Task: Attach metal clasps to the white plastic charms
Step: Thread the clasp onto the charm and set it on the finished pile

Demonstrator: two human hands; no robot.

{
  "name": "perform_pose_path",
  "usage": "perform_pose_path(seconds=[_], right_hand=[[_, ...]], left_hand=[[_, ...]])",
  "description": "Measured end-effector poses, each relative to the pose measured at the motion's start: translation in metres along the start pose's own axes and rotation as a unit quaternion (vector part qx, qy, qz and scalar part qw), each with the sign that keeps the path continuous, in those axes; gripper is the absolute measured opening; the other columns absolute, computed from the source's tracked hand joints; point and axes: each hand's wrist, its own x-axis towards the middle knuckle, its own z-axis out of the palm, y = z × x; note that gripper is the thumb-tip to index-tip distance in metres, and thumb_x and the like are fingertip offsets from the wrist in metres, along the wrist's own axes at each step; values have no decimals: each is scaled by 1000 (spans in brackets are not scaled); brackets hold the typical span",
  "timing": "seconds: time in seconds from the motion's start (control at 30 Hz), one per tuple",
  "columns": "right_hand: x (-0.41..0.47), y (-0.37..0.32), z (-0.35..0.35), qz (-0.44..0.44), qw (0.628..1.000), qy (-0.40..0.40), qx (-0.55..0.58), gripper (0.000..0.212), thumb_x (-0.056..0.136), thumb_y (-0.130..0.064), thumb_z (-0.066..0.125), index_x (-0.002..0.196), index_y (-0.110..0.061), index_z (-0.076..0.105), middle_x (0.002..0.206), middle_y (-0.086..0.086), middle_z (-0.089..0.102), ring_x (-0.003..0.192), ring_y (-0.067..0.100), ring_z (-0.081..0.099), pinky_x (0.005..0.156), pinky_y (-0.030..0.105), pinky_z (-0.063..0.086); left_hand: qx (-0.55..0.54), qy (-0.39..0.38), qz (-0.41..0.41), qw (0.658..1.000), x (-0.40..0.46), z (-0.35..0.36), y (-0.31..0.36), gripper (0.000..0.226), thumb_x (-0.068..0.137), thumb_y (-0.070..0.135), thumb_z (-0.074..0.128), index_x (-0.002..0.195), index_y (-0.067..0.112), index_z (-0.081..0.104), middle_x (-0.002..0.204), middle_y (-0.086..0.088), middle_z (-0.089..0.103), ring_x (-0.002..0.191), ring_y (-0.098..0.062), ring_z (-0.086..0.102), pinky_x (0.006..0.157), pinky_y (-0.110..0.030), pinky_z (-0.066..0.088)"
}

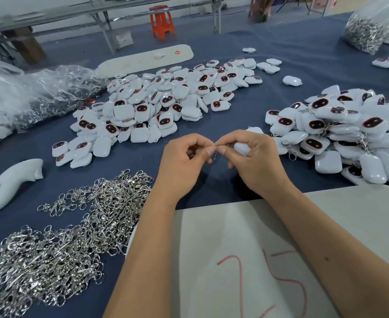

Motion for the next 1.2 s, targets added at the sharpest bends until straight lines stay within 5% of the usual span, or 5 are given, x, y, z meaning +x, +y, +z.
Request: perform_pose_path(seconds=[0.27, 0.73, 0.87, 1.03, 1.2], right_hand=[[1, 2, -3, 65, 992, 28, 108, 11, 98, -12, 71, 90, -15, 76, 58, 4, 63, 46, 15, 48, 44, 25, 42], [3, 3, -3, 95, 960, 13, 264, 22, 98, -10, 69, 84, -24, 78, 77, -1, 72, 55, 12, 59, 40, 22, 38], [3, 6, 1, 101, 978, 52, 174, 17, 96, -7, 63, 106, -21, 68, 88, -2, 73, 62, 14, 55, 55, 24, 48], [7, 6, 2, 158, 945, 90, 271, 37, 101, 14, 45, 122, -16, 51, 135, 5, 65, 122, 13, 65, 104, 33, 55], [7, 2, 8, 132, 949, 101, 268, 12, 109, -4, 46, 119, -10, 47, 146, 4, 56, 127, 17, 66, 105, 32, 55]], left_hand=[[36, 63, 42, 996, 0, 22, 7, 11, 97, 11, 64, 90, 18, 68, 76, 14, 65, 74, -7, 62, 70, -15, 44], [42, 143, 94, 984, -1, 38, 11, 10, 98, 9, 62, 90, 13, 66, 82, 10, 66, 78, -11, 62, 69, -14, 42], [102, 121, 115, 981, -2, 31, 10, 10, 98, 5, 59, 90, 11, 63, 86, 6, 63, 79, -9, 57, 71, -17, 41], [171, 81, 121, 974, -2, 18, 1, 13, 98, 3, 56, 89, 11, 59, 88, 5, 59, 80, -12, 53, 74, -28, 44], [185, 51, 110, 975, -2, 18, 1, 13, 96, 2, 56, 89, 12, 60, 88, 7, 59, 81, -15, 54, 75, -36, 46]])
